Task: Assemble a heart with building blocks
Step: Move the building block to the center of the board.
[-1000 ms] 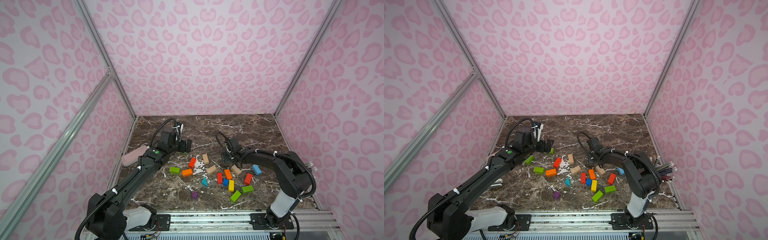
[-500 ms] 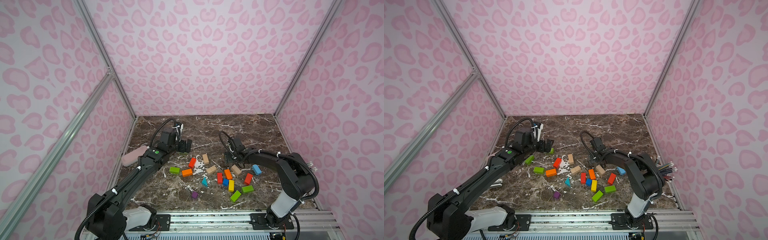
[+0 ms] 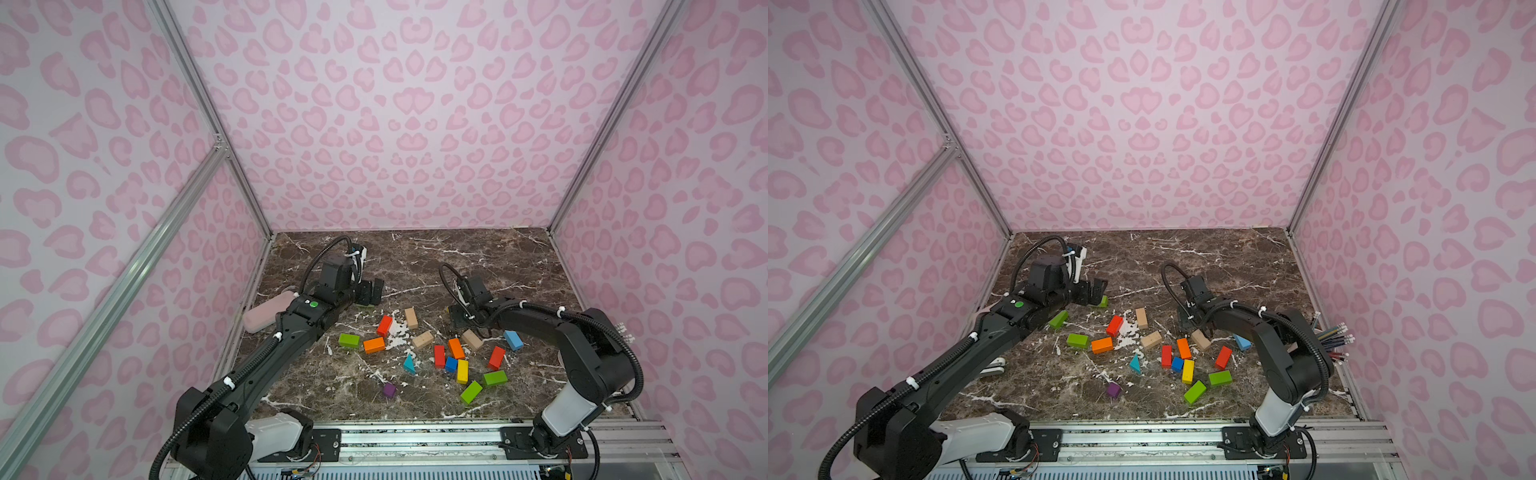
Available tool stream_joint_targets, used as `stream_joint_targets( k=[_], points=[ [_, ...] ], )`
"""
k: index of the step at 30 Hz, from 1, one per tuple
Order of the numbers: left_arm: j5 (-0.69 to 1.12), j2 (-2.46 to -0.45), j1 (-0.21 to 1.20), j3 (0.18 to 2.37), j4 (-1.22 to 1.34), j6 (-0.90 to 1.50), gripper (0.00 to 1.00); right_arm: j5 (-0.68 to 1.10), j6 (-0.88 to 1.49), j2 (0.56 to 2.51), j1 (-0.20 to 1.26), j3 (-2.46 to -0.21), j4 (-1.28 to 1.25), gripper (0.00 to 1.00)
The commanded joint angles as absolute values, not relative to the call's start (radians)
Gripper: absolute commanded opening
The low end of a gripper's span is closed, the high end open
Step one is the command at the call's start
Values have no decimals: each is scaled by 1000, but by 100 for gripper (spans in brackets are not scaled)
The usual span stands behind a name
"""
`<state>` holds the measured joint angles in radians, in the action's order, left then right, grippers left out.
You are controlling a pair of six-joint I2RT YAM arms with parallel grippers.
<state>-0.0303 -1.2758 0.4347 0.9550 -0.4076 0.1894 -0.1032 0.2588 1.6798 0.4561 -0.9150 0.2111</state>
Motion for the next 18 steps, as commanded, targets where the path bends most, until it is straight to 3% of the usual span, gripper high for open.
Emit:
stream_joint_targets(
  k=[1, 18],
  points=[
    [-25, -1270, 436, 959, -382, 187, 99, -72, 266, 1678, 457, -925, 204, 68],
    [-25, -1272, 436, 962, -383, 187, 99, -64, 255, 1710, 457, -964, 210, 59]
  ],
)
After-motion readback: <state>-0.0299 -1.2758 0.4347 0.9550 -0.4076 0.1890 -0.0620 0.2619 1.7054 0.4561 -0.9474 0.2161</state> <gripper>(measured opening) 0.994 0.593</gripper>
